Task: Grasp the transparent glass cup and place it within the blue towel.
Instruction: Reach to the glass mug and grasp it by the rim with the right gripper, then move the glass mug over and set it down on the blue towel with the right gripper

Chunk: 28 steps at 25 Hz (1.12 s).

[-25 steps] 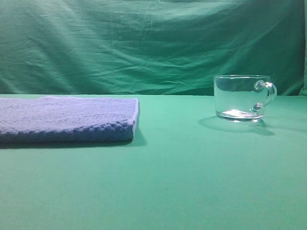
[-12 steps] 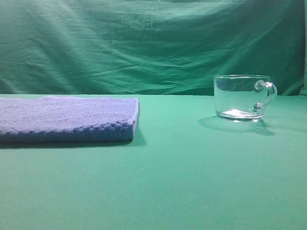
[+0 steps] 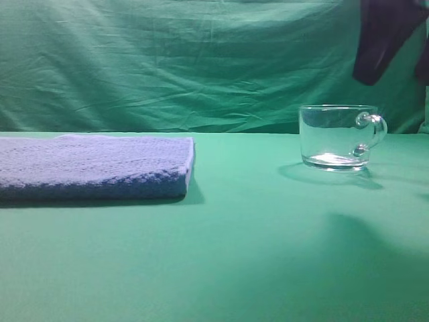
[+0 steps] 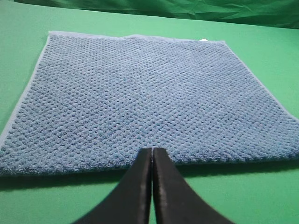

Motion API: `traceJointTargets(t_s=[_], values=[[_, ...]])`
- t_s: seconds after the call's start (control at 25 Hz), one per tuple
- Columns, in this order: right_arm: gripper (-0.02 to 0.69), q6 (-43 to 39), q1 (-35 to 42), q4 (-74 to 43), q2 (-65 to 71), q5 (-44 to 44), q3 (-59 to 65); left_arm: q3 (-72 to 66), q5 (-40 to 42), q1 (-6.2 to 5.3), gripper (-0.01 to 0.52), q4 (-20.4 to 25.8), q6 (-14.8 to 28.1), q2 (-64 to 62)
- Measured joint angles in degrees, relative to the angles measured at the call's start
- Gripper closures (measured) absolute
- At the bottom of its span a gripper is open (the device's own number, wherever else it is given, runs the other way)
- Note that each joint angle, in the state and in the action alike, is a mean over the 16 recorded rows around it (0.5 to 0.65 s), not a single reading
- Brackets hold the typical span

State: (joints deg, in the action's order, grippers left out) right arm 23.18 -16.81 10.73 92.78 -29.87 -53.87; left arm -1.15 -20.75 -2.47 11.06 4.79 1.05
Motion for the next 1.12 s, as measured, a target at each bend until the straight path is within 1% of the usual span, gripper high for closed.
traceJointTargets(t_s=[0.28,0.4,0.52,0.64,0.88,1.12], values=[[0.409,0.1,0.0,0.0,4.0,3.3,-1.3,0.0,0.0,0.0,0.514,0.0,0.0,0.0],[0.485,0.3,-0.2,0.0,5.0,2.5,-3.3,0.0,0.0,0.0,0.514,0.0,0.0,0.0],[0.539,0.4,-0.8,0.0,5.5,0.7,-6.6,0.0,0.0,0.0,0.514,0.0,0.0,0.0],[0.565,0.6,-2.3,0.0,5.9,-1.9,-11.2,0.0,0.0,0.0,0.514,0.0,0.0,0.0],[0.564,0.8,-7.7,0.0,8.3,-6.9,-23.7,0.0,0.0,0.0,0.514,0.0,0.0,0.0],[0.564,0.9,-15.3,0.1,15.1,-9.3,-36.9,0.0,0.0,0.0,0.514,0.0,0.0,0.0]])
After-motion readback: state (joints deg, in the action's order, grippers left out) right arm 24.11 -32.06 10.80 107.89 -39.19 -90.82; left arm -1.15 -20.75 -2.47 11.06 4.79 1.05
